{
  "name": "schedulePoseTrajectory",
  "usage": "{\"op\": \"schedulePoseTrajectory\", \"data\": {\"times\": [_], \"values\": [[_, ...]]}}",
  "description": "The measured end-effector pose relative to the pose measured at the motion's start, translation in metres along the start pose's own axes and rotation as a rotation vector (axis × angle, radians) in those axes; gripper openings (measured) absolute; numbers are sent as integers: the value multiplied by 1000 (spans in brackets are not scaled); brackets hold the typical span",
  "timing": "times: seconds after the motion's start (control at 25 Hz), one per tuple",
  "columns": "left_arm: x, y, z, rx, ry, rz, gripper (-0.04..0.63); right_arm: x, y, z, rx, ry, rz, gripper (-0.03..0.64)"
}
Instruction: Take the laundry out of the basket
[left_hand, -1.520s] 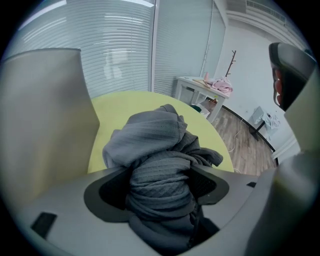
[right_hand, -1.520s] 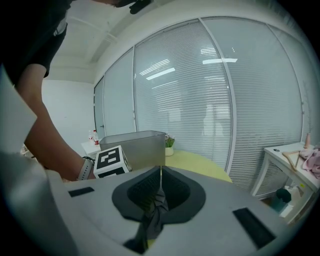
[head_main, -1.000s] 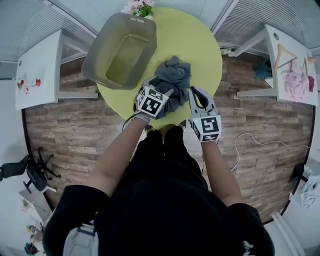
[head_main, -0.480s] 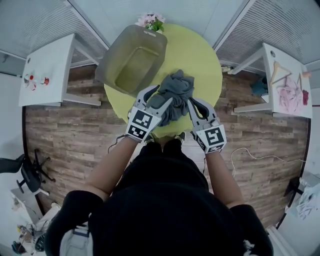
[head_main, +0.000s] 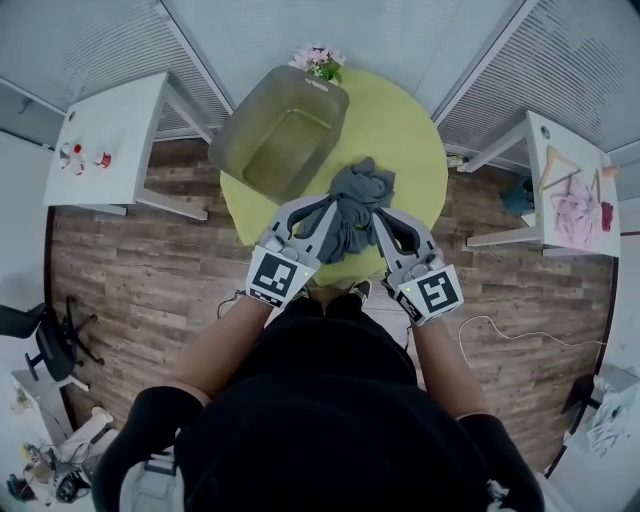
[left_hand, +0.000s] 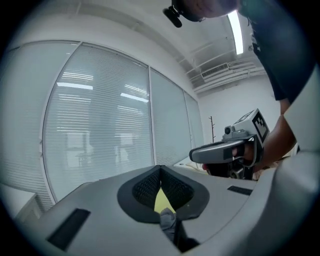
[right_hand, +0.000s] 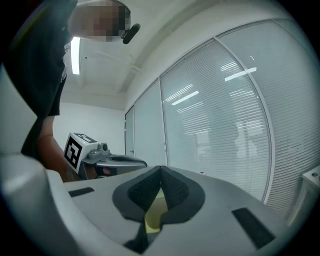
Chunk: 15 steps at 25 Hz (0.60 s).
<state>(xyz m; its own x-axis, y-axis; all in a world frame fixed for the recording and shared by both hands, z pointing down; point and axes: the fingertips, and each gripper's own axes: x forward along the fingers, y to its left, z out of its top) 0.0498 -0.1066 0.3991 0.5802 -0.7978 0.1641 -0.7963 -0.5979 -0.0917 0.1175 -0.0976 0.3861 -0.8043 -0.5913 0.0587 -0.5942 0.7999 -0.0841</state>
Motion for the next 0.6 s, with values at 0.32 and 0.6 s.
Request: {"op": "schedulePoseTrajectory", "data": {"times": [0.32,0.6], "values": [[-12,-5,29,-74,-120,-47,9,11,15,21,-34,-32,47,23],[-19,-5,34,-84,-126,-69,9,14,22,28,-9,-40,65,22]]}}
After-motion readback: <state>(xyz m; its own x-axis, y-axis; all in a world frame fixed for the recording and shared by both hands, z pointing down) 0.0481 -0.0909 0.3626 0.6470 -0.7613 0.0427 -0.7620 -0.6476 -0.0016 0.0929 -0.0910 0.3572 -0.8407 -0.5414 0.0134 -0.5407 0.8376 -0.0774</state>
